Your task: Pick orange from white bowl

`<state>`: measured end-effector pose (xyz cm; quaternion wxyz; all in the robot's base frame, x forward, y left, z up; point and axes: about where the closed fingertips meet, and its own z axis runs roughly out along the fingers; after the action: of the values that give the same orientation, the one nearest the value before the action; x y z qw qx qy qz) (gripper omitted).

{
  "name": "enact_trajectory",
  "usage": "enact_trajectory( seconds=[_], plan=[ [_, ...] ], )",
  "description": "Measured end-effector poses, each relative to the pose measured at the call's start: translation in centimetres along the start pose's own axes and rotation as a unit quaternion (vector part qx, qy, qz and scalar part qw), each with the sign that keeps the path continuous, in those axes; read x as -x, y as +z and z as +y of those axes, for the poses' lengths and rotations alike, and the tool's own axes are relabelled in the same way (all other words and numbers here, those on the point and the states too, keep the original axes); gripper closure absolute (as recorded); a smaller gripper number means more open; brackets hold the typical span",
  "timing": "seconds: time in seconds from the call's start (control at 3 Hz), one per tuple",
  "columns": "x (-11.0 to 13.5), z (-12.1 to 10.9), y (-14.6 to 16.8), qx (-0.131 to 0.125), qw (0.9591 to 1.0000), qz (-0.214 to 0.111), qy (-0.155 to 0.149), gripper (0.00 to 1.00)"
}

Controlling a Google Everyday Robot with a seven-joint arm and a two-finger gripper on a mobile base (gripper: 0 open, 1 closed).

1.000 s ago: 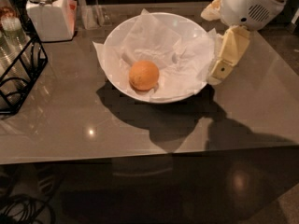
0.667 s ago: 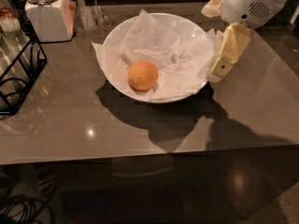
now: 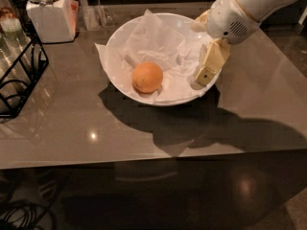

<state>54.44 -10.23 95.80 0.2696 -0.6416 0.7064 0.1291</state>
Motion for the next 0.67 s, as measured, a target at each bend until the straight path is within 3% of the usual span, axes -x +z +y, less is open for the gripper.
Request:
enact_trajectory(
  seconds=[0.33, 0.67],
  plan=[
    [-0.2, -0.09, 0.36, 0.003, 1.0, -0.001, 0.002, 0.07],
    [-0.2, -0.09, 0.36, 0.003, 1.0, -0.001, 0.002, 0.22]
  ],
)
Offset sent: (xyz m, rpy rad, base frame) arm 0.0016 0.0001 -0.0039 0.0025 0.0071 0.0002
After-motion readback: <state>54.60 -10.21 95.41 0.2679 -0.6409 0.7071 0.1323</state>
